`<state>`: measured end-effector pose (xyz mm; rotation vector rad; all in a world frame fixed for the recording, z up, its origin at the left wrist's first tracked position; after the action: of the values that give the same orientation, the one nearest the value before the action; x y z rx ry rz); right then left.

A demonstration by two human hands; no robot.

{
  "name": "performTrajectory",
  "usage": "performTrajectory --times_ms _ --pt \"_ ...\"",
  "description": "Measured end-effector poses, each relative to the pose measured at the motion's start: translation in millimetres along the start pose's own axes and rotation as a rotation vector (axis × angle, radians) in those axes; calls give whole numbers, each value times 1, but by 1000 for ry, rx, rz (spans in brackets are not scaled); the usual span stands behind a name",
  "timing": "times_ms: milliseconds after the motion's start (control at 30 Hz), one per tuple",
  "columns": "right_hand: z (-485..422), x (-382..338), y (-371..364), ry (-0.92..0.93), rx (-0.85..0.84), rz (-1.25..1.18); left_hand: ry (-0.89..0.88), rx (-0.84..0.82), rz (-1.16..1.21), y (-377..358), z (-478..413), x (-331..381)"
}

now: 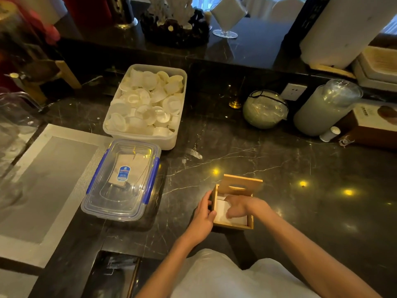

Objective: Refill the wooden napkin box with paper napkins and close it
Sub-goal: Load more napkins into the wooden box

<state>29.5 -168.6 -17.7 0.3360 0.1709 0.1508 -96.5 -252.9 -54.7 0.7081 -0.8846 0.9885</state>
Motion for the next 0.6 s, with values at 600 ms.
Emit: performTrajectory --times_ms 600 --pt "13 52 -16 -29 244 -131 426 -383 -766 5 -61 31"
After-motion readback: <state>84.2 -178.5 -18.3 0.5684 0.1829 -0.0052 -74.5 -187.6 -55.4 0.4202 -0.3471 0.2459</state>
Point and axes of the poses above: each hand's wrist, its own z-axis away from the middle knuckle, its own y-axis out of the back of the hand, x = y × z, the point moved 4 cm from there along -z, towards the middle knuckle, and after that the axes turned 11 degrees about -x, right-handed, at the moved point
